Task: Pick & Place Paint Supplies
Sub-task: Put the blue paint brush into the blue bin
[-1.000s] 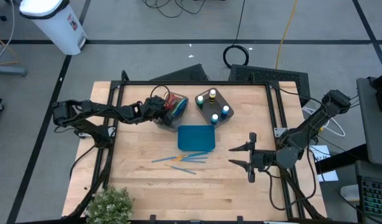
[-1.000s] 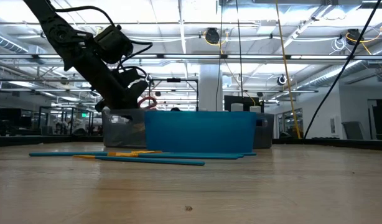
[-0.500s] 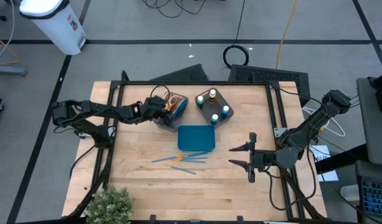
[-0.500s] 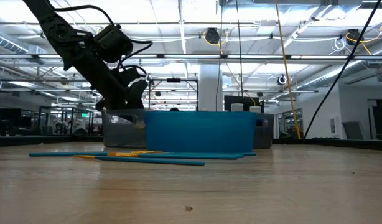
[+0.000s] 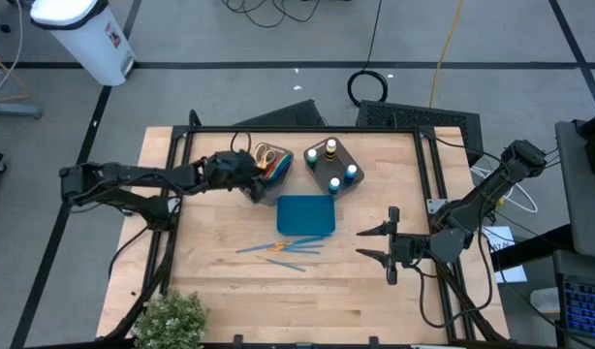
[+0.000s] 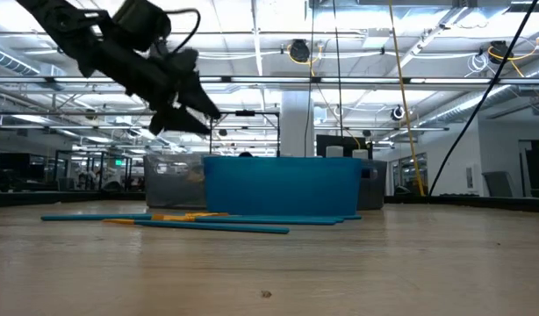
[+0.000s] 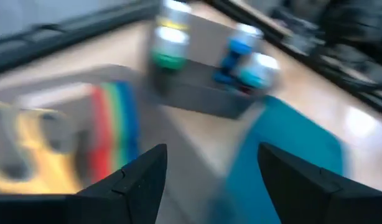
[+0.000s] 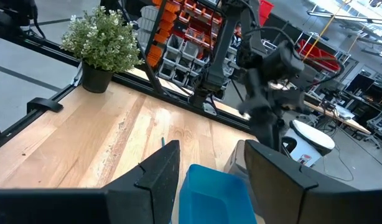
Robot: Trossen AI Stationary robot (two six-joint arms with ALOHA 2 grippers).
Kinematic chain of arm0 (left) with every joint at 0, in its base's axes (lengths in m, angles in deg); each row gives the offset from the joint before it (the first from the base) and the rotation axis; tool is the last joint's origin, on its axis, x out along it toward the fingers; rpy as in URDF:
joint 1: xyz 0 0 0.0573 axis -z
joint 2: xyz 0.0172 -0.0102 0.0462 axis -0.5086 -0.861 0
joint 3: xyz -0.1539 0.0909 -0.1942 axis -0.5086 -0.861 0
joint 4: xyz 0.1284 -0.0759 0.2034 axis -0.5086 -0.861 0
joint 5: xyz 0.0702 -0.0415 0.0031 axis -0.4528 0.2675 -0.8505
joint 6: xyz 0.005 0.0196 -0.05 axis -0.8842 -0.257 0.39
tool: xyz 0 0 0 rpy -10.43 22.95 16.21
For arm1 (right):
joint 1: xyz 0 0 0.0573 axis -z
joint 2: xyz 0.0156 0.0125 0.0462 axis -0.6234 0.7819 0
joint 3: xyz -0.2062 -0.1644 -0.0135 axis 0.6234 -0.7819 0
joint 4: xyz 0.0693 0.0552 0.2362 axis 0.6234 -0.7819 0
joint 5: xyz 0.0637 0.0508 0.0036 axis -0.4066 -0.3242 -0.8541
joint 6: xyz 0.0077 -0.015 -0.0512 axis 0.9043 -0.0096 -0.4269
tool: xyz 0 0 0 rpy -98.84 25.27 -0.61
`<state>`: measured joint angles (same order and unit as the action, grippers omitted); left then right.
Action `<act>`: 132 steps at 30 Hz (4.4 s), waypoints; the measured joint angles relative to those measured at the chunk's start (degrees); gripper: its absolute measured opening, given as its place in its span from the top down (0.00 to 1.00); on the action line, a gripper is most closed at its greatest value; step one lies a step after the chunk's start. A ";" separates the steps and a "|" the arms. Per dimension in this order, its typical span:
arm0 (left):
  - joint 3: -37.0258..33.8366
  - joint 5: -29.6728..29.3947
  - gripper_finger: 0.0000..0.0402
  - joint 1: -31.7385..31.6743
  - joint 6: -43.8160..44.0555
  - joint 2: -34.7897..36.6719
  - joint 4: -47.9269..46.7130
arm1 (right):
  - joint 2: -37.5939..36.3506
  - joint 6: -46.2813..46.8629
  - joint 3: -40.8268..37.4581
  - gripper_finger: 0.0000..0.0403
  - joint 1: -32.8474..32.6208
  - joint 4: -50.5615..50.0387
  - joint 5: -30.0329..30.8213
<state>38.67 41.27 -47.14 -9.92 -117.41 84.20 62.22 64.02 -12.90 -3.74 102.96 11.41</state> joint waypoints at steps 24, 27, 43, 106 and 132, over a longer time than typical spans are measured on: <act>-0.02 -11.40 0.38 36.53 -3.18 -12.22 2.03 | 0.00 0.61 0.00 0.58 0.00 0.01 -0.02; -0.02 -12.99 0.38 37.36 -3.67 -16.09 4.76 | 0.00 1.12 0.00 0.58 -0.02 0.01 -0.02; 0.00 -13.84 0.38 37.32 1.60 -27.55 10.31 | 0.00 1.49 0.00 0.58 -0.04 0.01 -0.02; -0.02 -21.53 0.64 39.96 -1.60 -29.61 12.54 | 0.00 1.49 0.00 0.58 -0.07 -0.01 -0.02; 0.11 -21.97 0.69 38.78 1.11 -35.17 14.88 | 0.02 1.49 0.00 0.58 -0.06 -0.03 -0.02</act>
<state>38.78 19.30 -8.36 -8.80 -152.58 99.08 62.24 65.51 -12.90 -3.80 102.93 11.38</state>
